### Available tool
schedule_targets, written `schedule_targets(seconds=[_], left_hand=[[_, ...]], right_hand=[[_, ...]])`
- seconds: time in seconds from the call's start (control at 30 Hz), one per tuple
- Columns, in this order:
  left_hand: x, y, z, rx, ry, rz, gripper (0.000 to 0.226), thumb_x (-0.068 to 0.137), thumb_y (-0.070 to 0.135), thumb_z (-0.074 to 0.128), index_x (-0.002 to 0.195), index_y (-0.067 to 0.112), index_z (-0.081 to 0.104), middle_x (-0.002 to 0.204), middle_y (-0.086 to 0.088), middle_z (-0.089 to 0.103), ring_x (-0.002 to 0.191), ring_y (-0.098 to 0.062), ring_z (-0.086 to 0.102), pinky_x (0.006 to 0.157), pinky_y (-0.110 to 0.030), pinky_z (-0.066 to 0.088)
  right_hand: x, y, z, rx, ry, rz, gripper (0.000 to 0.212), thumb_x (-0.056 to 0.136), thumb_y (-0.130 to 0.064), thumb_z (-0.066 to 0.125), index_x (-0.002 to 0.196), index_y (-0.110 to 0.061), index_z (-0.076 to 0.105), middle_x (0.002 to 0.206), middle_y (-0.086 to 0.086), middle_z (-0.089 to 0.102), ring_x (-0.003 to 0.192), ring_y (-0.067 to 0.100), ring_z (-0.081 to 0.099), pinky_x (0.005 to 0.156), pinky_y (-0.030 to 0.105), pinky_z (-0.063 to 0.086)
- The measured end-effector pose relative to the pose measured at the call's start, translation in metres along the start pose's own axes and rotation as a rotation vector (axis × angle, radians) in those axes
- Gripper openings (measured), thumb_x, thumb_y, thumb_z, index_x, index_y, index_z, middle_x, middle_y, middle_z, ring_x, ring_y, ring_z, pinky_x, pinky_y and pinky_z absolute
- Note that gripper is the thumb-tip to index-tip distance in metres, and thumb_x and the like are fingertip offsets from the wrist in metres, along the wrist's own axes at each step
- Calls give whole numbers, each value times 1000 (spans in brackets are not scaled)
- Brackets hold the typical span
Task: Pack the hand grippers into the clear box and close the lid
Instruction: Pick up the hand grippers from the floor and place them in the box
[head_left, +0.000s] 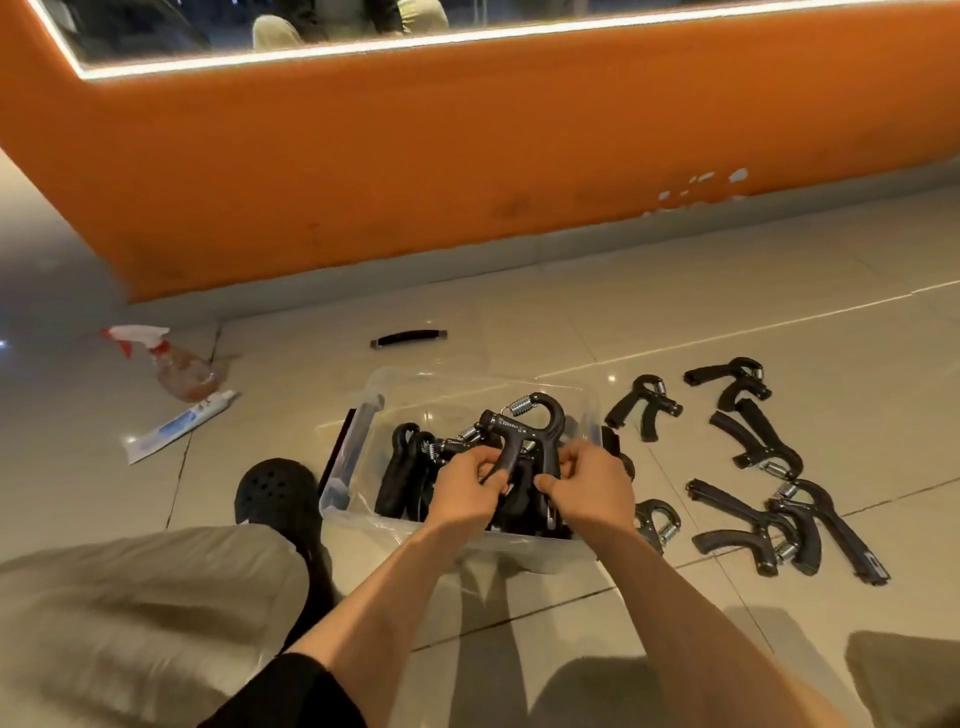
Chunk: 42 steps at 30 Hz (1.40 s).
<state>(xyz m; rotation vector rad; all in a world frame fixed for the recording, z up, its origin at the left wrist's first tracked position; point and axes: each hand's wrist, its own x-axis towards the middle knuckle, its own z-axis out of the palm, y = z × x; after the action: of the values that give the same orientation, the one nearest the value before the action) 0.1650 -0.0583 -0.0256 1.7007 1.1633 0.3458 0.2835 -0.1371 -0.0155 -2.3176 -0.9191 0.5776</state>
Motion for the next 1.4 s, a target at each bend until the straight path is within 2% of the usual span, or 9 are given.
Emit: schedule_targets(seconds=[0.27, 0.43, 0.57, 0.67, 0.83, 0.9, 1.0, 1.17, 1.4], left_hand=[[32, -10, 15, 324, -88, 28, 10, 83, 3, 57, 84, 2, 67, 93, -14, 68, 94, -27, 62, 78, -27, 44], [47, -11, 23, 402, -173, -54, 24, 87, 7, 57, 108, 12, 67, 109, -9, 69, 104, -24, 63, 87, -30, 48], [52, -15, 29, 429, -206, -65, 20, 87, 7, 56, 104, 10, 67, 107, -11, 69, 101, -26, 64, 85, -34, 51], [54, -16, 37, 396, -177, -54, 24, 87, 6, 57, 108, 12, 68, 107, -9, 69, 101, -24, 64, 86, -32, 51], [59, -18, 42, 422, -167, -41, 25, 87, 9, 61, 111, 11, 67, 109, -7, 69, 104, -22, 64, 89, -33, 53], [61, -18, 43, 437, -184, -56, 24, 86, 12, 63, 110, 11, 66, 107, -7, 69, 101, -22, 64, 88, -33, 53], [58, -10, 49, 425, -119, -76, 28, 87, 16, 61, 114, 10, 60, 111, -8, 65, 100, -23, 62, 85, -34, 54], [38, 31, 78, 363, 128, 268, 32, 92, 18, 53, 124, 13, 52, 123, -4, 53, 112, -16, 52, 93, -19, 39], [3, 64, 159, 284, -140, 561, 33, 90, 8, 54, 123, 11, 52, 121, -7, 50, 104, -19, 55, 93, -33, 49]], right_hand=[[16, -8, 9, -313, -43, 130, 11, 82, -18, 61, 91, -11, 59, 88, 8, 66, 83, 25, 65, 75, 35, 56], [23, -9, 19, -549, -84, 50, 20, 90, -13, 53, 108, -7, 60, 104, 11, 66, 96, 28, 64, 76, 32, 50], [17, -2, 29, -634, -2, -114, 16, 85, -13, 59, 99, -5, 64, 95, 14, 67, 85, 28, 66, 72, 30, 51], [21, 5, 34, -588, 85, -205, 29, 42, -14, 88, 56, -13, 63, 50, 5, 60, 39, 18, 58, 40, 19, 44], [18, 39, 34, -399, 130, -280, 34, 68, -10, 76, 101, -13, 69, 106, 4, 67, 104, 20, 61, 90, 31, 53], [13, 49, 26, -286, 213, -290, 44, 61, -1, 80, 103, -8, 71, 111, 9, 68, 107, 27, 62, 89, 42, 54], [5, 53, 15, -142, 299, -359, 37, 75, 2, 74, 111, -4, 67, 105, 11, 70, 94, 27, 67, 76, 36, 59], [-5, 90, 1, -30, 312, -14, 28, 100, -25, 38, 121, -15, 55, 113, 4, 60, 99, 22, 58, 77, 28, 46], [-22, 177, -30, -64, 301, 204, 22, 97, -20, 43, 103, -14, 63, 107, 7, 63, 89, 19, 57, 75, 29, 44]])
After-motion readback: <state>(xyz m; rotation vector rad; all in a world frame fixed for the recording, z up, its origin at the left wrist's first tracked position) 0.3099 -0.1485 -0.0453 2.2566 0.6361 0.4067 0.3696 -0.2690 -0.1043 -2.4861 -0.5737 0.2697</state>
